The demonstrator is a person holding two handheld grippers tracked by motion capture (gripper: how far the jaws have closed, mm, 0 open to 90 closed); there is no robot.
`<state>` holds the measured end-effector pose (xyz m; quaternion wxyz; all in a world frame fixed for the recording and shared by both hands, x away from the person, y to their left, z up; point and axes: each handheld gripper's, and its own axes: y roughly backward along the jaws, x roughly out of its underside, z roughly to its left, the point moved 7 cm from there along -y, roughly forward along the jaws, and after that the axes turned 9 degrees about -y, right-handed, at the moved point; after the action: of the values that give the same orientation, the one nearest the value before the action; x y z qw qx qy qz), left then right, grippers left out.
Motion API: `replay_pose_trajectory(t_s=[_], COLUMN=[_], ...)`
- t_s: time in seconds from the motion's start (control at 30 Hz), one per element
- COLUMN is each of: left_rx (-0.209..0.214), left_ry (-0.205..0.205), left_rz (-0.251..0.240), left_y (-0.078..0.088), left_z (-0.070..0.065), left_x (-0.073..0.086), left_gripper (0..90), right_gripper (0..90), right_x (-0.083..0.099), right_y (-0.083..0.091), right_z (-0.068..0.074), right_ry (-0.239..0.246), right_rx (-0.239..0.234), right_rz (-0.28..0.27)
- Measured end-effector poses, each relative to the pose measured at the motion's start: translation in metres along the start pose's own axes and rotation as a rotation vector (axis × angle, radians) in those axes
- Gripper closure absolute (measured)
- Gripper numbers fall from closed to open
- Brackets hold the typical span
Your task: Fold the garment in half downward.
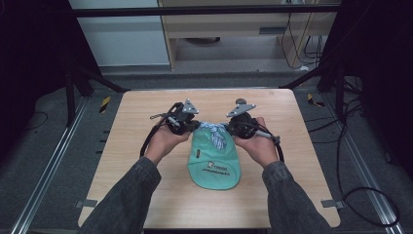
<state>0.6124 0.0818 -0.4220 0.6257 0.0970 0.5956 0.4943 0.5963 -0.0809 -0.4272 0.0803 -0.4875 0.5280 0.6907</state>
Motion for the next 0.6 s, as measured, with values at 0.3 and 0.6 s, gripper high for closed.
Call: replay_pose_trajectory(t_s=[0.3, 0.6], left_rx=[-0.014, -0.011], left_ry=[0.009, 0.016], left_rz=[-0.010, -0.003], left_y=[-0.004, -0.015], left_z=[0.004, 0.004], left_x=[-0.001, 0.003], left_gripper=[87.9, 87.9], right_gripper=[83.5, 83.5], right_x=[-0.003, 0.005], right_y=[-0.006, -0.014], right_z=[-0.005, -0.007], right_ry=[0.006, 0.006], right_rx=[0.019, 0.016], right_rz=[0.001, 0.005])
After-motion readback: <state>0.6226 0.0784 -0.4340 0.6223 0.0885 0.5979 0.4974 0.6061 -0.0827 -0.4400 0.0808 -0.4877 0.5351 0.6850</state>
